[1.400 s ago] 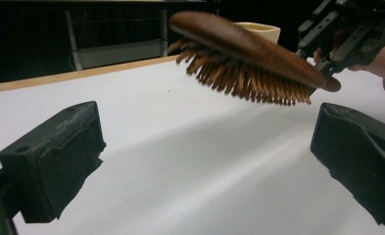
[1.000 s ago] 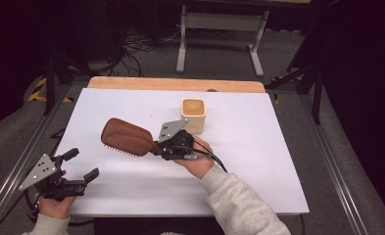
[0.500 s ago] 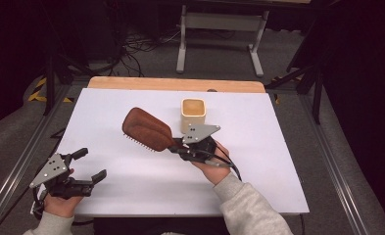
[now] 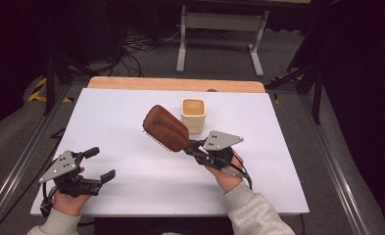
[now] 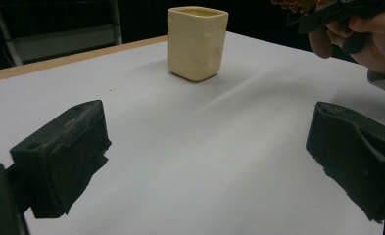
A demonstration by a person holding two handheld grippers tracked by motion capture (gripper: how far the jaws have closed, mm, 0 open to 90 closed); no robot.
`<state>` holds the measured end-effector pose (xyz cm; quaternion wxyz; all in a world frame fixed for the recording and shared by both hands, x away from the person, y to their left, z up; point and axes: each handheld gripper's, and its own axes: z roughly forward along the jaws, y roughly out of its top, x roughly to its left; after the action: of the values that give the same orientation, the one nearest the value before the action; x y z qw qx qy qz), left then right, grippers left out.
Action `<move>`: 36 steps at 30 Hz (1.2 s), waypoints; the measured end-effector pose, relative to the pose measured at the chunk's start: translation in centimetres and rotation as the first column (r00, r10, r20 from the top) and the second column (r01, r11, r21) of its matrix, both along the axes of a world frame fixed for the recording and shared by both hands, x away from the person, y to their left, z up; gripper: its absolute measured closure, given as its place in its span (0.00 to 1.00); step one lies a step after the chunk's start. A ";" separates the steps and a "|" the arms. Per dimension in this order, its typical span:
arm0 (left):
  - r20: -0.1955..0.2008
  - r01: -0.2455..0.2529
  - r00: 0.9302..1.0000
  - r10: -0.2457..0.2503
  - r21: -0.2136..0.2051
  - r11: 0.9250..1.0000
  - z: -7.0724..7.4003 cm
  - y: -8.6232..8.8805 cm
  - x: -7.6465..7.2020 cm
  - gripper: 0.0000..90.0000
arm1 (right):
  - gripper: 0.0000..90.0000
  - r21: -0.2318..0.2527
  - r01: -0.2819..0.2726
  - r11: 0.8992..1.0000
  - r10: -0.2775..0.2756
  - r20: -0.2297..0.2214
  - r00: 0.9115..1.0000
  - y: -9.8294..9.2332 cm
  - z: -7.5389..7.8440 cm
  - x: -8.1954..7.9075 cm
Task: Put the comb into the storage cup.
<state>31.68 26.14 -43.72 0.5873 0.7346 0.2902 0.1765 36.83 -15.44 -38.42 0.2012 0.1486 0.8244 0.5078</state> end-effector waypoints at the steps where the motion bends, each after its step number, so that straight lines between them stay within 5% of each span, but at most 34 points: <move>1: -0.001 0.007 1.000 -0.007 -0.007 1.000 0.1 -0.2 0.2 0.03 | 0.80 0.006 0.005 1.000 -0.005 0.002 1.000 -0.2 -0.1 -0.1; 18: -0.019 0.086 0.996 -0.086 -0.035 0.996 3.7 -5.9 2.2 0.00 | 0.80 0.040 0.042 0.998 -0.043 0.034 0.998 -1.3 -1.8 -0.9; 36: -0.009 0.184 0.983 -0.185 -0.047 0.982 7.1 -11.7 3.5 0.00 | 0.80 0.039 0.041 0.998 -0.043 0.045 0.998 -0.8 -2.3 -1.0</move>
<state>35.22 14.46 -36.66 0.6162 0.7457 0.2286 0.1097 35.86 -16.28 -40.77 0.2277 0.1581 0.8063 0.5225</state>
